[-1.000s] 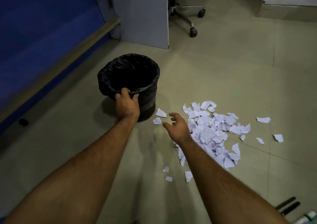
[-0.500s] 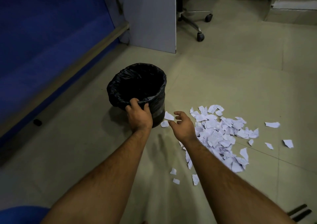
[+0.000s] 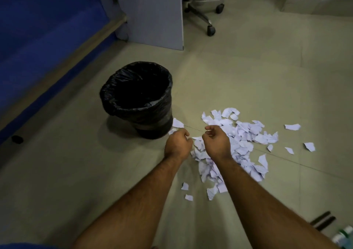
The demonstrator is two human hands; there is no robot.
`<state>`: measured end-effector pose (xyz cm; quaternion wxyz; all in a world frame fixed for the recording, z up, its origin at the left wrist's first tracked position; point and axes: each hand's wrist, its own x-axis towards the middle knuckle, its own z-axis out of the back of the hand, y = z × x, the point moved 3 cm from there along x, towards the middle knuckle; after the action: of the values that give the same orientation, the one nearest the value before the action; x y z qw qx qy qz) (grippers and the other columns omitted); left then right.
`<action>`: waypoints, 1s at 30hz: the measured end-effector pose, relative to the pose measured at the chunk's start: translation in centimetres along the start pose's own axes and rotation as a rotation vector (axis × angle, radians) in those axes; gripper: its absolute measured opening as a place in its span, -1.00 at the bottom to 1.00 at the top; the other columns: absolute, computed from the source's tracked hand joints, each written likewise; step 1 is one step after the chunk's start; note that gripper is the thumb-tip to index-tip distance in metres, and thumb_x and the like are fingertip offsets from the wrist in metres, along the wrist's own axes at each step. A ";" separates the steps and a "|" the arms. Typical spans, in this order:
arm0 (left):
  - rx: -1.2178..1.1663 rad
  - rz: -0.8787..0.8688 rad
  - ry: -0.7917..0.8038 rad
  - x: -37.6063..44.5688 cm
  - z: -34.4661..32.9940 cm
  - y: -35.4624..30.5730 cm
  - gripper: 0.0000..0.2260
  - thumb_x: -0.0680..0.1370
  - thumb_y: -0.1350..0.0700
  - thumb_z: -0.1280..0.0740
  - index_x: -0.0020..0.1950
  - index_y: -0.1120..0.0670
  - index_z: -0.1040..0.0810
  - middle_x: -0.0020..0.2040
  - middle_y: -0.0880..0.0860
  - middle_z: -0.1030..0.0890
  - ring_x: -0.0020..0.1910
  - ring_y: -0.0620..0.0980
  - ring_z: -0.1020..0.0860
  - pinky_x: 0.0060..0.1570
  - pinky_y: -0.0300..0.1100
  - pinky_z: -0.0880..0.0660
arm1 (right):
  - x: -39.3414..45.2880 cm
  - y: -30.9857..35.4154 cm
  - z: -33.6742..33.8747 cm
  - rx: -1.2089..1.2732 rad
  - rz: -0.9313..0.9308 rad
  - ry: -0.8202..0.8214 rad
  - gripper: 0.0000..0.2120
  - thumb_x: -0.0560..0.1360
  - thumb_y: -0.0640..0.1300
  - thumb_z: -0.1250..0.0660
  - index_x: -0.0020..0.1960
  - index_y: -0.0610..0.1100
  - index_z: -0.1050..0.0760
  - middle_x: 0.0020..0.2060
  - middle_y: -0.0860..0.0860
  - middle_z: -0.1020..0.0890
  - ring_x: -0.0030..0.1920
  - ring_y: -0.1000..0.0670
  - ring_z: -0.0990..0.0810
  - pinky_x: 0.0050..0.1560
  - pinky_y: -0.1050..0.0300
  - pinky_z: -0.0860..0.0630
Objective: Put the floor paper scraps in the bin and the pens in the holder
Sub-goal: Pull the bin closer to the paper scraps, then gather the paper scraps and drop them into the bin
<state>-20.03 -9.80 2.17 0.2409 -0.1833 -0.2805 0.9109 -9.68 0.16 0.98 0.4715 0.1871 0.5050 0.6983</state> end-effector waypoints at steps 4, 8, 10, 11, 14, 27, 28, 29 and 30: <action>0.124 -0.095 0.266 -0.3 -6.7 0.4 -0.59 0.51 0.03 -0.34 0.35 0.04 -0.44 0.31 0.10 -0.52 0.25 0.12 -0.50 0.23 -0.08 -0.47 | -0.6 -5.6 2.1 -0.221 -0.016 -0.075 -0.65 0.42 -0.16 -0.39 0.20 -0.12 -0.56 0.07 -0.06 -0.64 0.12 -0.11 -0.59 0.13 0.10 -0.47; 0.494 -0.207 0.256 -0.3 -11.1 -0.5 -0.33 0.44 -0.13 -0.41 0.47 -0.05 -0.23 0.41 0.11 -0.35 0.34 0.14 -0.39 0.19 0.02 -0.44 | -0.7 -10.0 3.3 -0.540 0.060 -0.227 -0.46 0.27 -0.03 -0.29 0.20 -0.24 -0.55 0.11 -0.26 -0.60 0.16 -0.34 -0.53 0.25 -0.15 -0.46; 0.536 -0.187 0.324 0.3 -12.9 -1.3 -0.23 0.41 -0.19 -0.44 0.51 -0.07 -0.14 0.44 0.12 -0.28 0.37 0.16 -0.34 0.18 0.06 -0.45 | -0.7 -11.1 4.2 -0.661 0.020 -0.186 -0.37 0.32 0.08 -0.33 0.33 -0.18 -0.48 0.23 -0.27 -0.53 0.24 -0.35 -0.47 0.28 -0.16 -0.44; 0.524 -0.172 0.380 0.5 -13.5 -1.4 -0.18 0.40 -0.22 -0.44 0.53 -0.09 -0.10 0.47 0.13 -0.24 0.39 0.19 -0.32 0.19 0.08 -0.45 | -0.7 -11.3 4.3 -0.706 -0.013 -0.119 -0.32 0.36 0.14 -0.37 0.41 -0.11 -0.41 0.30 -0.23 -0.48 0.29 -0.31 -0.44 0.27 -0.15 -0.43; 0.628 -0.260 0.494 0.2 -15.3 -1.9 -0.20 0.41 -0.20 -0.44 0.53 -0.11 -0.11 0.47 0.15 -0.22 0.38 0.24 -0.31 0.18 0.10 -0.48 | -0.6 -12.6 4.5 -0.828 -0.097 0.048 -0.21 0.37 0.26 -0.40 0.50 0.05 -0.25 0.40 -0.11 -0.39 0.31 -0.23 -0.42 0.22 -0.08 -0.45; 0.424 -0.310 0.246 0.2 -14.3 -1.4 -0.85 0.47 0.19 -0.41 0.03 0.12 -0.61 0.03 0.14 -0.65 -0.02 0.12 -0.61 -0.07 -0.14 -0.49 | -0.9 -13.0 4.7 -0.651 -0.082 -0.114 -0.78 0.57 -0.10 -0.23 0.13 -0.02 -0.60 0.06 -0.10 -0.59 0.03 -0.17 -0.60 -0.12 0.12 -0.42; 0.403 -0.285 0.219 0.3 -14.0 -1.6 -0.84 0.47 0.23 -0.39 0.03 0.13 -0.62 0.04 0.15 -0.65 -0.02 0.12 -0.61 -0.09 -0.15 -0.48 | -0.9 -12.9 4.9 -0.618 -0.101 -0.140 -0.79 0.57 -0.11 -0.23 0.10 -0.04 -0.61 0.04 -0.11 -0.61 0.02 -0.17 -0.61 -0.14 0.13 -0.39; 0.371 -0.252 0.181 0.4 -13.6 -1.7 -0.82 0.47 0.28 -0.34 0.04 0.13 -0.63 0.05 0.16 -0.65 -0.01 0.14 -0.61 -0.09 -0.14 -0.49 | -0.8 -12.9 5.2 -0.570 -0.129 -0.172 -0.80 0.55 -0.13 -0.24 0.06 -0.07 -0.62 0.00 -0.11 -0.63 0.00 -0.18 -0.61 -0.16 0.14 -0.37; 0.332 -0.220 0.136 0.5 -13.1 -1.8 -0.77 0.48 0.32 -0.29 0.06 0.14 -0.64 0.06 0.17 -0.66 0.01 0.17 -0.61 -0.07 -0.12 -0.51 | -0.9 -12.8 5.6 -0.504 -0.162 -0.212 -0.82 0.53 -0.14 -0.26 0.01 -0.09 -0.63 -0.04 -0.12 -0.65 -0.02 -0.18 -0.62 -0.17 0.15 -0.36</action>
<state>-13.66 -2.71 -6.96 0.3844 -0.1705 -0.1278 0.8982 0.85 2.90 -7.75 0.6077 0.0952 0.2765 0.7384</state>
